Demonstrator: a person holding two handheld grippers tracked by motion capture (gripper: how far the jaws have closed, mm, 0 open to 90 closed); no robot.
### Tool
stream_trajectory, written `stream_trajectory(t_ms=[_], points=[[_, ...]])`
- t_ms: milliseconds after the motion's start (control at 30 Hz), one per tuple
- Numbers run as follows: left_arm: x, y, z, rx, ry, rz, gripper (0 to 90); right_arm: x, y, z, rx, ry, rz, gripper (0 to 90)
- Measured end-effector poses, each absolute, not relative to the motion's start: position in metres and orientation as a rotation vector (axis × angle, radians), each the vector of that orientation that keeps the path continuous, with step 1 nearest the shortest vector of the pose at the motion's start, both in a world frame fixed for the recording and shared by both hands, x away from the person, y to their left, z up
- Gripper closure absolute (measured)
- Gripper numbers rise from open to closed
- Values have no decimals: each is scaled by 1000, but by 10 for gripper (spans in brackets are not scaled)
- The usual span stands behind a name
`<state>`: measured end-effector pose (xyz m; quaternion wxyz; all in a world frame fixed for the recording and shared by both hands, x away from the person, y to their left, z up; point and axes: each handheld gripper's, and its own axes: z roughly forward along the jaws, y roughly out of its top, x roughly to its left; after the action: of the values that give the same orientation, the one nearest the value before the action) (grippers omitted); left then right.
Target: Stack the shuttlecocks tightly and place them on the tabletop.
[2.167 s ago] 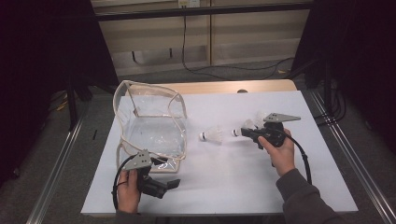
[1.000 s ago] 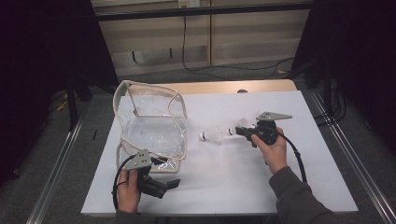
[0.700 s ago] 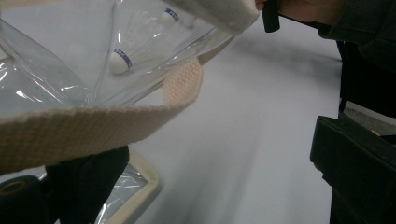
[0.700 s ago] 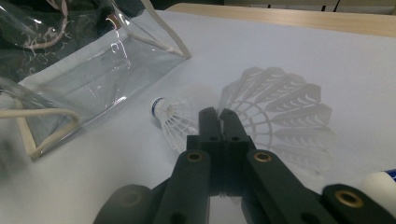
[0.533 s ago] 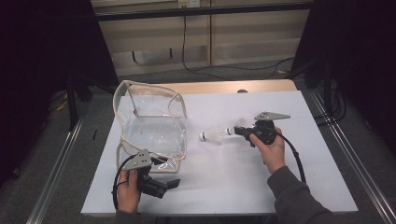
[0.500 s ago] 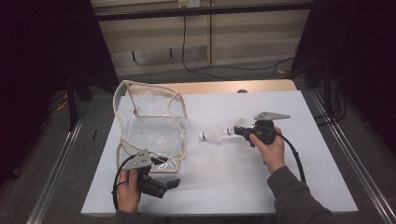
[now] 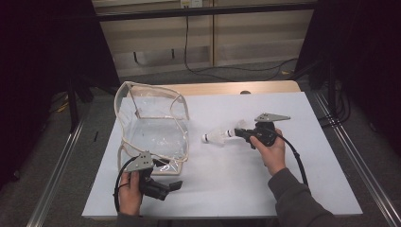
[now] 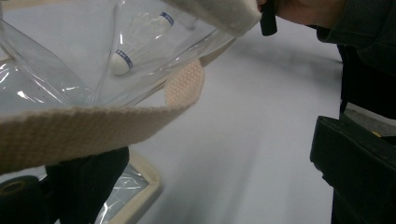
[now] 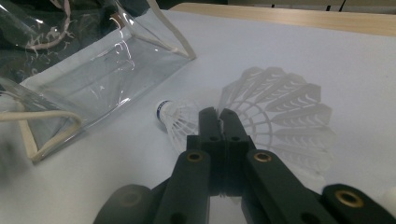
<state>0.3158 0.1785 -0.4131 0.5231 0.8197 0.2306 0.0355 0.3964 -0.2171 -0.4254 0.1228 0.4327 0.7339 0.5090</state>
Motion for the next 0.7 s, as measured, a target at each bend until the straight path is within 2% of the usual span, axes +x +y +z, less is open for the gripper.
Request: stream_trajectory(t_ms=[700], points=[[316,179,-413,1964,550,84,47,400,-213,-429,1257,2156,1478,898]])
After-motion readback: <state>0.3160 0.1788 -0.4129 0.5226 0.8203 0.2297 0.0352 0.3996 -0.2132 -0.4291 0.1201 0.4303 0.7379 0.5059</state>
